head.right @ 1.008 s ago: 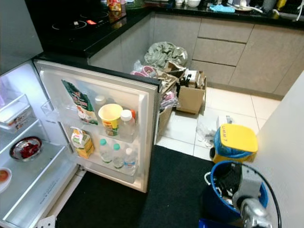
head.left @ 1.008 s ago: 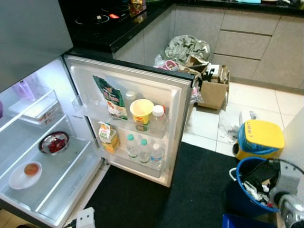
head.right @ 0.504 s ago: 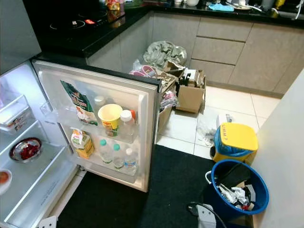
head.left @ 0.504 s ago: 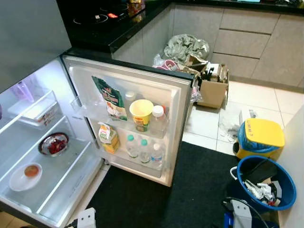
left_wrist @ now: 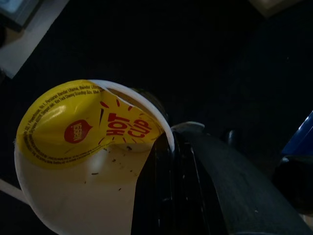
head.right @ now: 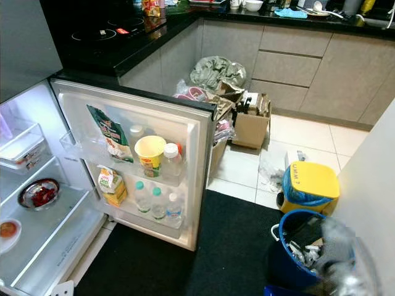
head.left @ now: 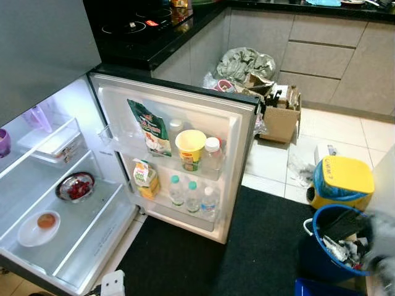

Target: Restocking fridge

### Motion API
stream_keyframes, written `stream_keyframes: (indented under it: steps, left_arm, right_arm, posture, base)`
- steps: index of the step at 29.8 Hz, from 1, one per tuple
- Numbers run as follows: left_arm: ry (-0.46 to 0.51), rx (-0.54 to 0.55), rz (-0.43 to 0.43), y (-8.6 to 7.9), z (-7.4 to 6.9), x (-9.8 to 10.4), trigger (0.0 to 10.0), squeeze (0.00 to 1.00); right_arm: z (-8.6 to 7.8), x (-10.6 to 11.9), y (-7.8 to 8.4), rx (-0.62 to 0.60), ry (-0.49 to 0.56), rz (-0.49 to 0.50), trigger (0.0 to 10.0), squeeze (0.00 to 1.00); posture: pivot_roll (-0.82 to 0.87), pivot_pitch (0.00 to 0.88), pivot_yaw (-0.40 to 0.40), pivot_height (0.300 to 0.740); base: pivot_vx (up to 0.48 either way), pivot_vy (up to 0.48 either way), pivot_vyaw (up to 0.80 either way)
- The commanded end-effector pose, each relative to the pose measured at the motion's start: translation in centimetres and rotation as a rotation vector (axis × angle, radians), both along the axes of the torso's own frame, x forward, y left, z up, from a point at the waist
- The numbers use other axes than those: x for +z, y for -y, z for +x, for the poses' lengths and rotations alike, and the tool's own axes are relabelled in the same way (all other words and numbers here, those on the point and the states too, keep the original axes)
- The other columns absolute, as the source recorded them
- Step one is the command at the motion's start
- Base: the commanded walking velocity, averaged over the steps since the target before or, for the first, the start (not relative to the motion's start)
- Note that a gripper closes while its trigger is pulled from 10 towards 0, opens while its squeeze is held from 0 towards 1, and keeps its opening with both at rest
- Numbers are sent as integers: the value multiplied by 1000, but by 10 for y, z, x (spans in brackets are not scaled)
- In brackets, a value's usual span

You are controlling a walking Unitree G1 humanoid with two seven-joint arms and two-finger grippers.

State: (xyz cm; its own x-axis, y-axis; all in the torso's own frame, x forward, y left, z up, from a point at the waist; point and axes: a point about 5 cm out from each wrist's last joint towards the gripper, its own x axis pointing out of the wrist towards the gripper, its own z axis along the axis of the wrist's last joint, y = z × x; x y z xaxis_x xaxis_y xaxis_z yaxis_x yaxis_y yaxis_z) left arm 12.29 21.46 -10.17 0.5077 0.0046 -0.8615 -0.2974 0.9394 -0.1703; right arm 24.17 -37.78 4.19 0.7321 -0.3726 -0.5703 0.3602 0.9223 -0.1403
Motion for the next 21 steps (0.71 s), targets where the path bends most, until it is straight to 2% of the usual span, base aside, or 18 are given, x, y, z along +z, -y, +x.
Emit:
stream_keyframes:
  steps: [1, 2, 4, 5, 6, 7, 8, 10, 11, 13, 14, 18, 19, 21]
  left_arm:
    - [-13, -8, 0, 1, -5, -2, 10000, 0]
    - [-14, -9, -1, 2, -5, -2, 10000, 0]
    - [-14, -9, -1, 2, -5, -2, 10000, 0]
    - [-14, -11, -1, 2, -5, -2, 10000, 0]
    - [-14, -11, -1, 2, -5, -2, 10000, 0]
    - [-14, -13, -2, 2, -5, -2, 10000, 0]
    - [-14, -13, -2, 2, -5, -2, 10000, 0]
    - [-12, -17, -2, 2, -4, -2, 10000, 0]
    - [-12, -17, -2, 2, -4, -2, 10000, 0]
    - [-8, -16, -3, 2, -3, -1, 10000, 0]
    - [-8, -16, -3, 2, -3, -1, 10000, 0]
    - [-7, -17, -4, 3, -2, -1, 10000, 0]
    - [-7, -17, -4, 3, -2, -1, 10000, 0]
    - [-7, -18, -4, 2, -3, -1, 10000, 0]
  right_arm:
    - [11, 22, 10, -17, 90, -44, 10000, 0]
    - [20, 48, 23, -29, 152, -95, 10000, 0]
    - [20, 48, 23, -29, 152, -95, 10000, 0]
    - [29, 79, 36, -34, 212, -167, 10000, 0]
    - [29, 79, 36, -34, 212, -167, 10000, 0]
    - [38, 115, 47, -43, 276, -240, 10000, 0]
    - [38, 115, 47, -43, 276, -240, 10000, 0]
    - [51, 190, 60, -47, 421, -388, 10000, 0]
    - [51, 190, 60, -47, 421, -388, 10000, 0]
    - [57, 248, 61, -33, 531, -508, 10000, 0]
    - [57, 248, 61, -33, 531, -508, 10000, 0]
    - [56, 318, 54, -14, 659, -646, 10000, 0]
    - [56, 318, 54, -14, 659, -646, 10000, 0]
    - [53, 345, 50, -14, 713, -701, 10000, 0]
  posture:
    - [-83, 0, -25, 740]
    - [-84, 0, -25, 740]
    - [-84, 0, -25, 740]
    - [-84, 0, -26, 740]
    - [-84, 0, -26, 740]
    - [-84, 0, -26, 740]
    - [-84, 0, -26, 740]
    - [-84, 0, -26, 740]
    - [-84, 0, -26, 740]
    - [-87, 0, -31, 740]
    - [-87, 0, -31, 740]
    - [-87, 0, -31, 740]
    - [-87, 0, -31, 740]
    - [-84, 0, -31, 740]
  base:
    - [0, 0, 0]
    - [0, 0, 0]
    - [0, 0, 0]
    - [0, 0, 0]
    - [0, 0, 0]
    - [0, 0, 0]
    - [0, 0, 0]
    - [0, 0, 0]
    - [0, 0, 0]
    - [0, 0, 0]
    - [0, 0, 0]
    - [0, 0, 0]
    - [0, 0, 0]
    - [0, 0, 0]
